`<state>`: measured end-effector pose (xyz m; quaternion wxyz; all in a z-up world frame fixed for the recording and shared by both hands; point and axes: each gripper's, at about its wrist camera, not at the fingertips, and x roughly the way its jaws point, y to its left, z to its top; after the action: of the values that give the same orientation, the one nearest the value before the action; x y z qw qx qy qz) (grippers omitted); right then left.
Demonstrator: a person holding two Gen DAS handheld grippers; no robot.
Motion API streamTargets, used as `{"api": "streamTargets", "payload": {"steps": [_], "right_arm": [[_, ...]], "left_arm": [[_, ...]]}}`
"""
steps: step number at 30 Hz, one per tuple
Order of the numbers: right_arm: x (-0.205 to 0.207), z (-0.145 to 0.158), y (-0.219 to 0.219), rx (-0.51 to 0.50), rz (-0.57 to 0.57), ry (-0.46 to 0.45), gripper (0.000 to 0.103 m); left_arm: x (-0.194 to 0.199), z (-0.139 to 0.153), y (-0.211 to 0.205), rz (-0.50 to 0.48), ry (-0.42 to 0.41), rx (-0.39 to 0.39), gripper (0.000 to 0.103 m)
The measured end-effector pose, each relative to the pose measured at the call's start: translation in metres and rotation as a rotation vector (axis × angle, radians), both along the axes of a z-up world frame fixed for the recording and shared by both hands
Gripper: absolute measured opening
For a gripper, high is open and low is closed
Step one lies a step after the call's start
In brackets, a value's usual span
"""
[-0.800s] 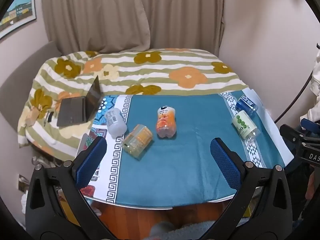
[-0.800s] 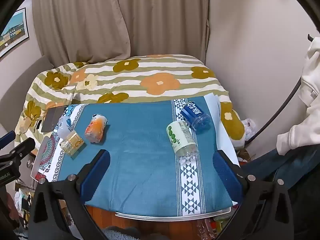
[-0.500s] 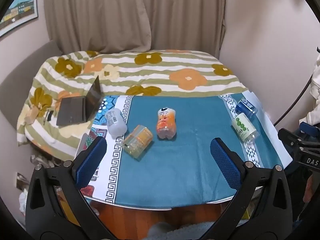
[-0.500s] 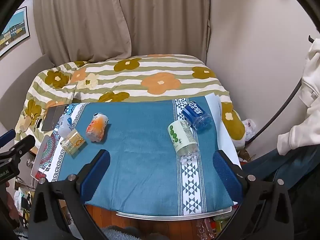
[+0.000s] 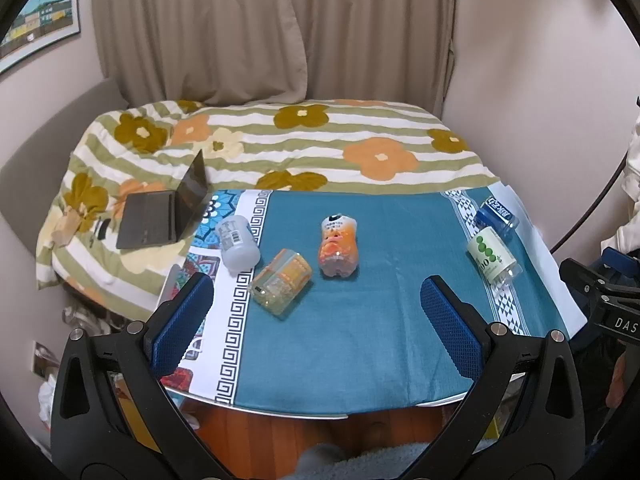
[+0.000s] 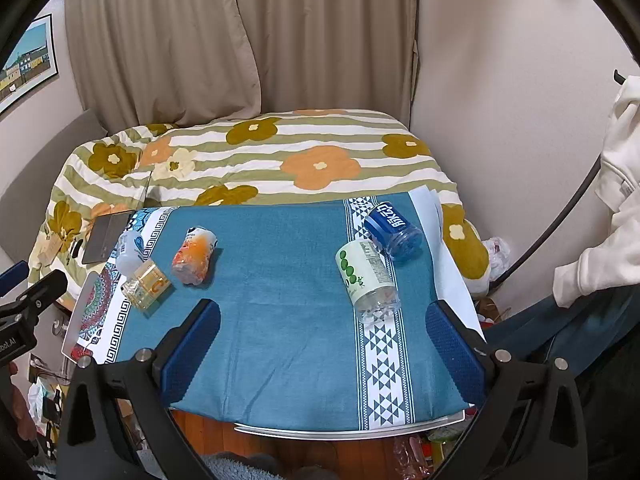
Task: Flip cup upright
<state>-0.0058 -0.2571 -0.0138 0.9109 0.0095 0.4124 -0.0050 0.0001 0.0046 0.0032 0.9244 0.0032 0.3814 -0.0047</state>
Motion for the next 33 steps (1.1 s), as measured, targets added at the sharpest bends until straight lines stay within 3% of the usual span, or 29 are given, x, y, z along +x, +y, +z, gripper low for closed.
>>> {"api": "streamTargets", "payload": {"steps": [33], "right_arm": [[0.0005, 0.0028, 0.0011, 0.013, -0.005, 0.002, 0.103]], "left_arm": [[-0.0014, -0.0003, 0.0041, 0.009, -0.003, -0.013, 0.103]]}}
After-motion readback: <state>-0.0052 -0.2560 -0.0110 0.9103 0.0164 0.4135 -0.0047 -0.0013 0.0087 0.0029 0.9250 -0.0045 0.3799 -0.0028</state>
